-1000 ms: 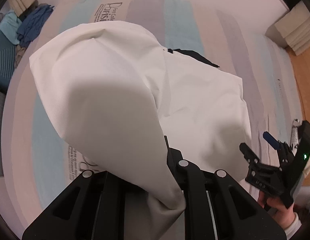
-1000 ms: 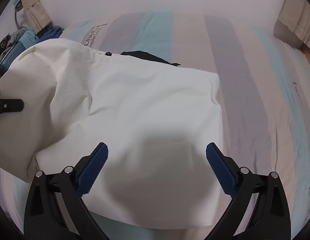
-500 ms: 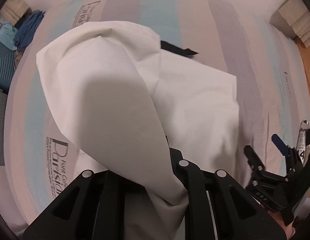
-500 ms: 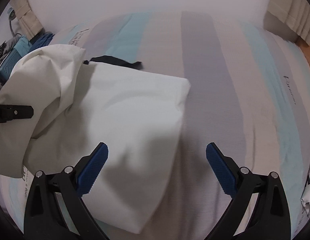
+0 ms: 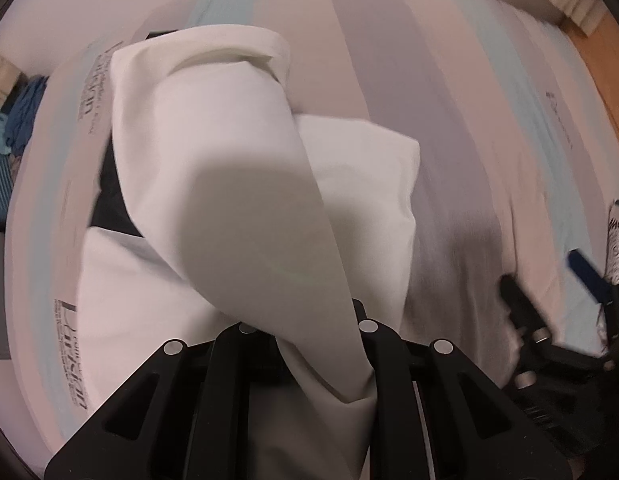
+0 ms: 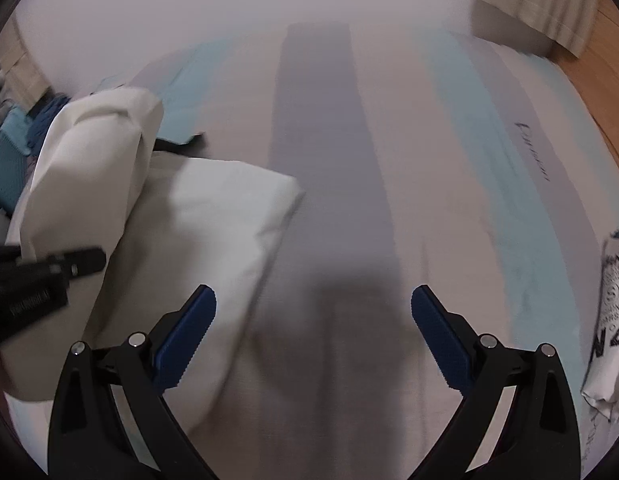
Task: Fold large clothes
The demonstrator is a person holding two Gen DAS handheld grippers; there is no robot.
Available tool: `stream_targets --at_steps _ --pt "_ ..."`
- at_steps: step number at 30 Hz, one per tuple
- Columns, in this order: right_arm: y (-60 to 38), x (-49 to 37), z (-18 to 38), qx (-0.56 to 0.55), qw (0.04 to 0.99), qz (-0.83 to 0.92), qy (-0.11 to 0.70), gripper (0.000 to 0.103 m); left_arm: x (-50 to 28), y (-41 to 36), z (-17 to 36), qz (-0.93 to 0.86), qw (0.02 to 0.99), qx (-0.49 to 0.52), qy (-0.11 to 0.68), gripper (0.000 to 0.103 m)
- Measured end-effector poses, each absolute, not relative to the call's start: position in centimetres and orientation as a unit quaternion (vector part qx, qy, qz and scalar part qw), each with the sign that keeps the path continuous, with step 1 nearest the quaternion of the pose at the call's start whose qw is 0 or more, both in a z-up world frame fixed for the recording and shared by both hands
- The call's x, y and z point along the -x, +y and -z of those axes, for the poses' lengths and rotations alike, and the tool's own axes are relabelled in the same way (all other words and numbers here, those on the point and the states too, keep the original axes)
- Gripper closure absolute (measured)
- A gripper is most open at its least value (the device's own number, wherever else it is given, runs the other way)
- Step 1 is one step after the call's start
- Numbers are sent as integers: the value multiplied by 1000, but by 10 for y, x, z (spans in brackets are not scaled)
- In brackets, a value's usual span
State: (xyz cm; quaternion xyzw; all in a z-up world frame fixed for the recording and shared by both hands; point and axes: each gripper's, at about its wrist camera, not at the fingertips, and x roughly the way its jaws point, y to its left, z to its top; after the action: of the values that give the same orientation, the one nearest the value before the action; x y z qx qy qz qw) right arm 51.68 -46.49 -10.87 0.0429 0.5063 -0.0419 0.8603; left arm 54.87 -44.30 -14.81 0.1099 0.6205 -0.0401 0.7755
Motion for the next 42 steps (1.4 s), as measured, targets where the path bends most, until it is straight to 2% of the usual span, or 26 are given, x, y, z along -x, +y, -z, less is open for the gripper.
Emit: stream_targets --at_steps 17,25,29,31,33,36,42 --pt "-537 -505 120 -71 855 86 506 9 -516 -521 233 37 761 -219 609 88" --pt "-546 -496 131 -72 853 86 509 9 -514 -526 258 25 760 -247 600 85" --pt "-552 -491 133 -76 852 89 511 9 -512 -519 252 31 767 -234 597 76" --pt "-554 -488 133 -74 851 90 511 9 -511 -517 247 42 770 -223 596 66" --pt "-558 -484 133 -71 851 92 512 9 -511 -516 238 56 773 -206 598 47" --pt "-562 -476 132 -61 850 97 513 9 -506 -525 219 81 784 -199 583 28" --pt "-585 -462 122 -63 849 118 512 9 -508 -532 187 109 791 -161 580 21"
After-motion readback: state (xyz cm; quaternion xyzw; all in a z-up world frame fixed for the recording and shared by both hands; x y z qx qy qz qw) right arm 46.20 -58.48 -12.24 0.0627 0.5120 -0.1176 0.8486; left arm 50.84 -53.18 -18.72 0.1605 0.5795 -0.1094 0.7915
